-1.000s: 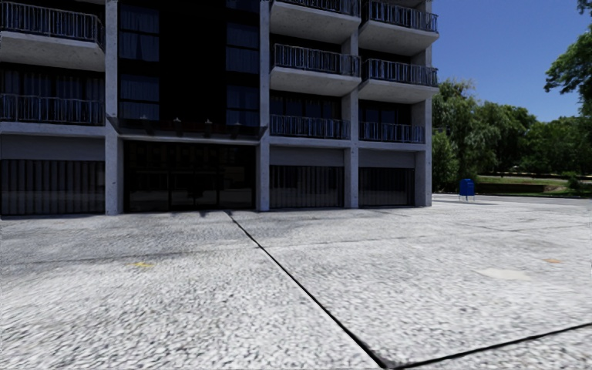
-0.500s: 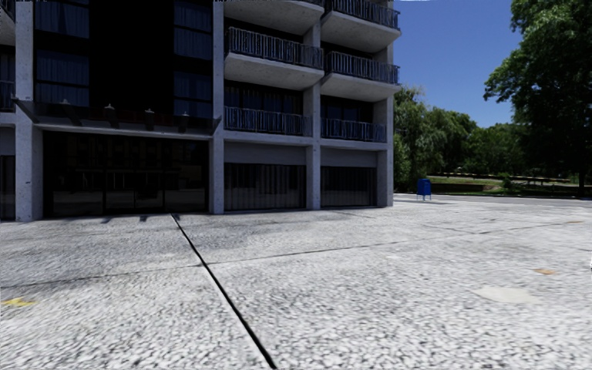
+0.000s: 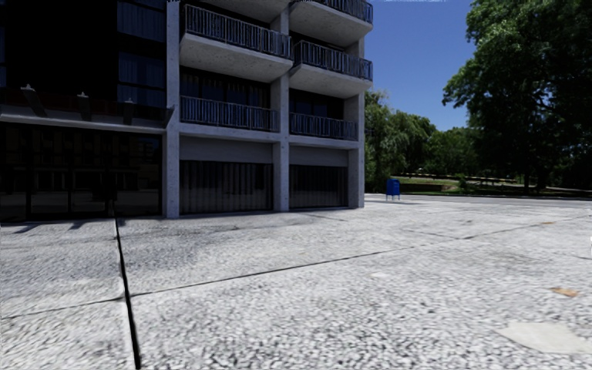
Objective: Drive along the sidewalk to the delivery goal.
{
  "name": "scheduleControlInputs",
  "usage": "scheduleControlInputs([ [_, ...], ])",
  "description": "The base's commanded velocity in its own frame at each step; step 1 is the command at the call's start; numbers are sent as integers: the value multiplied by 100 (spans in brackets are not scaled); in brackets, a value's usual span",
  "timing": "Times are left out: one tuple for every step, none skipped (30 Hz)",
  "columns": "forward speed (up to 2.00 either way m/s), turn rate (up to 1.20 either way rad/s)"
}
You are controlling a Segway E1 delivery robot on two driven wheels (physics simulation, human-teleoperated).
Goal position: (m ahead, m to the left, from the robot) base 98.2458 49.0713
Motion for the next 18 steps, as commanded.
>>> scheduleControlInputs([
  [155, -33],
  [155, -33],
  [155, -33],
  [155, -33],
  [155, -33],
  [155, -33],
  [155, -33],
  [155, -33],
  [155, -33],
  [155, -33],
  [155, -33],
  [155, -33],
  [155, -33],
  [155, -33],
  [155, -33],
  [155, -33],
  [155, -33],
  [155, -33],
])
